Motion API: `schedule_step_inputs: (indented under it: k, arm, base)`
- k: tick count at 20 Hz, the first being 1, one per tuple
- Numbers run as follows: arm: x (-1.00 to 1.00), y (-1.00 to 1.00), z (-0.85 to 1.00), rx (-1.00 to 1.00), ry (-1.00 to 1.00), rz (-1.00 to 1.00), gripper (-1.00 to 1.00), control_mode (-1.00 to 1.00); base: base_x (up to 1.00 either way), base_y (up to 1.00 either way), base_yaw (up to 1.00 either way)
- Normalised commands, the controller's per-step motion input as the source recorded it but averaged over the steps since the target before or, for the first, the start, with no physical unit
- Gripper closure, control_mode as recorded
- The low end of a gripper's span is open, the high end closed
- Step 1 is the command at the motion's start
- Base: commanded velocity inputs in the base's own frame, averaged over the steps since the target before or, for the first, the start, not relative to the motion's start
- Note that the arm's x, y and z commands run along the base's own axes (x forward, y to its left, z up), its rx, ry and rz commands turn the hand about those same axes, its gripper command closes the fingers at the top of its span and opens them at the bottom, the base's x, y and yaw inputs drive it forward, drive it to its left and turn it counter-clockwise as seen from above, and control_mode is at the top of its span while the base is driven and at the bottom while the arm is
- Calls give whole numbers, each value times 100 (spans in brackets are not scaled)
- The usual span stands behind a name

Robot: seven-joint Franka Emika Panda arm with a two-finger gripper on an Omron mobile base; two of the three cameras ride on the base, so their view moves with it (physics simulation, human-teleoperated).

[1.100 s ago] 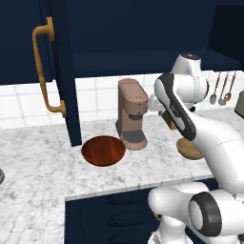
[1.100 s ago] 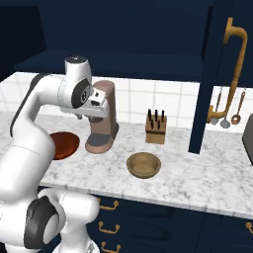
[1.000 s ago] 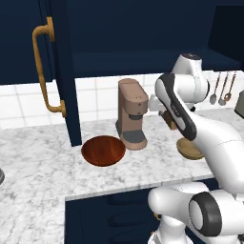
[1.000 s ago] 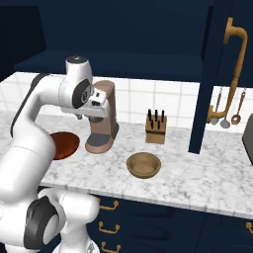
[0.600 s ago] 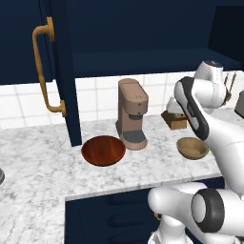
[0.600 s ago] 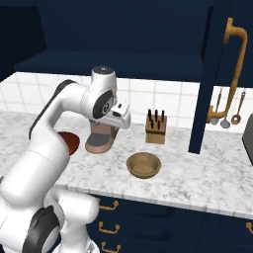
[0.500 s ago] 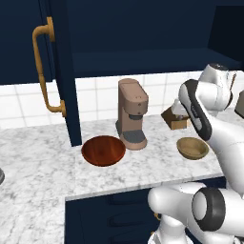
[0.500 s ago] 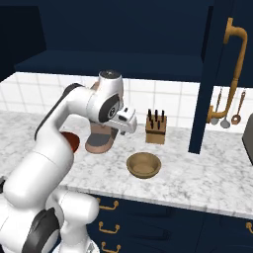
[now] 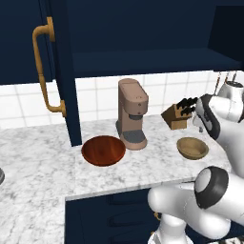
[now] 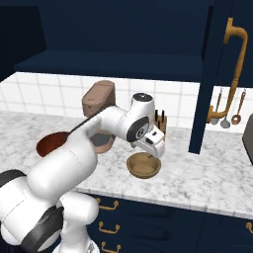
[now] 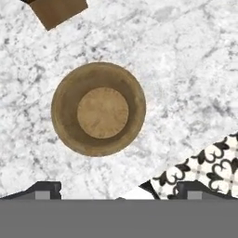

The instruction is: Pick up the bowls on the counter and stack them on top of one another in the open cabinet. Place the smaller bowl on top of the larger bowl.

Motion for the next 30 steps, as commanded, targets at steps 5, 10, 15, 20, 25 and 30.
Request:
schedule_step_inputs:
  k: [5,10,15,20,25,30]
  arm:
    - [1,-65,-75,12,5,-4,-100,-100]
    - [2,-3,-44,11,15,-1,-100,-100]
    - [25,5,-49,5,4,0,-100,-100]
    - [25,0,-26,5,3,0,-100,-100]
    - [21,0,-29,8,2,0,-100,-100]
    - [17,2,-27,6,0,0,-100,-100]
  base:
    - [0,0,0]
    - [0,0,0]
    - [0,0,0]
    - [0,0,0]
    - [0,0,0]
    - [0,0,0]
